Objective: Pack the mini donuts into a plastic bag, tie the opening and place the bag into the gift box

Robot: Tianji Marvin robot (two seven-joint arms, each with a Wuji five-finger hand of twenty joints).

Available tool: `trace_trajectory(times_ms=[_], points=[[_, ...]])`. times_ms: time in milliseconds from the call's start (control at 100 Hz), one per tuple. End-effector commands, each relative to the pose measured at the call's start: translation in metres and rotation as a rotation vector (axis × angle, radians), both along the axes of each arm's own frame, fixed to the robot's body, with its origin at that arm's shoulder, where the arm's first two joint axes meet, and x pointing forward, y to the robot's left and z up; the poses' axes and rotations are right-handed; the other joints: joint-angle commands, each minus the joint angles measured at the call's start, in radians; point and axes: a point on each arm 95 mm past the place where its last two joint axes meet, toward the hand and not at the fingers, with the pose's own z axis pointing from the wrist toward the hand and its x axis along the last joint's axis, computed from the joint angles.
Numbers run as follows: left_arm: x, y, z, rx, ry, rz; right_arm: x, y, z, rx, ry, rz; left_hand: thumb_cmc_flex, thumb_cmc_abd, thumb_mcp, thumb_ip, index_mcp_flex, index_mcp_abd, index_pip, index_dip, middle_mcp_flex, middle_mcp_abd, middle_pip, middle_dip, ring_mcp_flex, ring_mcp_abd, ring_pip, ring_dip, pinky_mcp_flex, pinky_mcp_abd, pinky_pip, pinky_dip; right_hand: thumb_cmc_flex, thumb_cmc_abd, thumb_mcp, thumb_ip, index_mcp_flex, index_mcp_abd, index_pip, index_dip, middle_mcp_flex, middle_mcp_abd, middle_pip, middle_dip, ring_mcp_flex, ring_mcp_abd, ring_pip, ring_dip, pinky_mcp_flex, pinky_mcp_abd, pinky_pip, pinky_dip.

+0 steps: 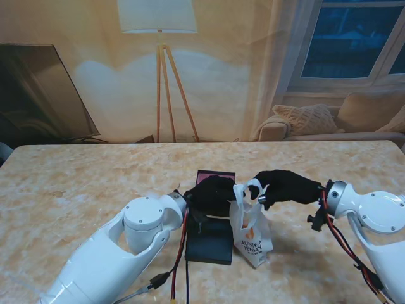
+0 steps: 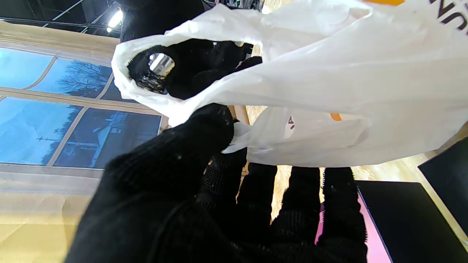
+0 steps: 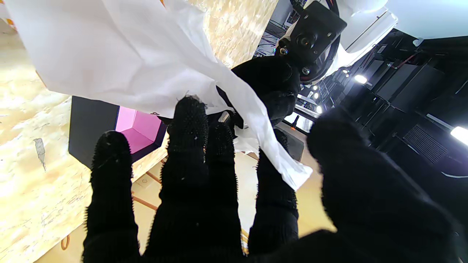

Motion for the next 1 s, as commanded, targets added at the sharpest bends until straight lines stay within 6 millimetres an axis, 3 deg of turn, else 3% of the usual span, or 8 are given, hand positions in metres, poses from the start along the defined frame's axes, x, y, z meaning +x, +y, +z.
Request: trace_trajectory(times_ms=[0, 130, 290, 550, 640, 690, 750, 990], points=[[-0.001, -0.003, 0.004, -0.010, -0.008, -0.013, -0.005, 0.000, -0.004, -0.007, 0.007, 0.010, -0.008, 0.020, 0.011, 0.022, -0.016, 0.013, 0.045, 0.031, -0.023, -0.001, 0.001, 0.008, -0.024, 0.001, 0.017, 0.012, -0.008, -0.004, 0.020, 0.023, -0.058, 0.052, -0.044, 0.070, -0.028, 0.007, -0.062, 0.034, -0.032, -0.023, 0.010, 0.002, -0.016, -0.013, -0.003, -0.006, -0.013, -0.002, -0.009, 0.027], [-0.001, -0.002, 0.005, -0.010, -0.011, -0.014, -0.006, -0.004, -0.004, 0.006, 0.002, -0.005, -0.008, 0.020, 0.009, 0.023, -0.014, 0.013, 0.041, 0.037, -0.023, -0.001, 0.000, 0.008, -0.023, 0.001, 0.017, 0.012, -0.008, -0.004, 0.020, 0.023, -0.093, 0.085, -0.069, 0.089, -0.081, 0.028, -0.113, 0.037, -0.047, -0.011, 0.013, 0.010, -0.032, -0.005, -0.003, -0.002, -0.021, 0.002, -0.011, 0.030], [0.000, -0.002, 0.005, -0.011, -0.013, -0.016, -0.008, -0.010, -0.005, 0.016, 0.001, -0.018, -0.009, 0.019, 0.009, 0.024, -0.011, 0.008, 0.036, 0.040, -0.023, -0.003, 0.000, 0.007, -0.025, 0.001, 0.017, 0.011, -0.008, -0.004, 0.021, 0.023, -0.030, 0.152, -0.138, 0.100, -0.092, 0.046, -0.194, 0.023, -0.052, 0.011, -0.011, 0.008, -0.051, 0.025, -0.016, 0.002, -0.034, 0.014, -0.017, 0.041], [0.000, -0.002, 0.004, -0.012, -0.012, -0.017, -0.008, -0.013, -0.007, 0.040, 0.009, -0.050, -0.012, 0.021, 0.006, 0.023, -0.008, 0.001, 0.027, 0.040, -0.025, -0.003, -0.004, 0.005, -0.026, 0.000, 0.014, 0.008, -0.010, -0.003, 0.018, 0.023, -0.034, 0.190, -0.173, 0.103, -0.088, 0.062, -0.203, 0.017, -0.027, 0.020, -0.007, 0.016, -0.037, 0.037, -0.005, 0.010, -0.032, 0.025, -0.013, 0.048], [0.000, -0.002, 0.004, -0.011, -0.014, -0.016, -0.008, -0.012, -0.007, 0.023, 0.002, -0.064, -0.011, 0.020, 0.006, 0.024, -0.005, -0.003, 0.023, 0.037, -0.024, -0.003, -0.004, 0.005, -0.027, -0.001, 0.013, 0.008, -0.010, -0.003, 0.018, 0.022, -0.054, 0.206, -0.185, 0.104, -0.061, 0.127, -0.207, 0.014, -0.017, 0.045, -0.005, 0.019, -0.029, 0.048, 0.003, 0.014, -0.023, 0.023, -0.008, 0.051], [0.000, -0.002, 0.004, -0.011, -0.014, -0.017, -0.008, -0.012, -0.007, 0.007, -0.008, -0.069, -0.012, 0.021, 0.006, 0.024, -0.005, -0.004, 0.021, 0.036, -0.027, -0.004, -0.005, 0.005, -0.028, -0.002, 0.013, 0.007, -0.011, -0.005, 0.017, 0.022, -0.081, 0.211, -0.187, 0.106, -0.005, 0.236, -0.266, -0.032, 0.006, 0.090, -0.015, 0.005, -0.019, 0.054, 0.003, 0.011, -0.013, 0.010, -0.012, 0.045], [0.000, -0.002, 0.004, -0.010, -0.015, -0.017, -0.009, -0.012, -0.007, -0.021, -0.018, -0.067, -0.011, 0.019, 0.006, 0.024, -0.003, -0.003, 0.020, 0.036, -0.027, -0.003, -0.006, 0.005, -0.029, -0.002, 0.012, 0.007, -0.010, -0.005, 0.017, 0.022, -0.110, 0.216, -0.183, 0.106, 0.013, 0.288, -0.315, -0.070, 0.010, 0.114, -0.023, -0.008, -0.016, 0.058, 0.000, 0.009, -0.011, 0.000, -0.017, 0.038], [0.000, -0.001, 0.004, -0.011, -0.018, -0.016, -0.011, -0.018, -0.008, -0.033, -0.015, -0.067, -0.011, 0.018, 0.007, 0.024, 0.001, -0.004, 0.015, 0.034, -0.028, -0.003, -0.010, 0.002, -0.031, -0.002, 0.008, 0.004, -0.010, -0.009, 0.013, 0.021, -0.162, 0.233, -0.170, 0.104, -0.020, 0.348, -0.437, -0.165, -0.033, 0.135, -0.050, -0.038, -0.047, 0.075, -0.033, 0.000, -0.019, -0.004, -0.027, 0.024]])
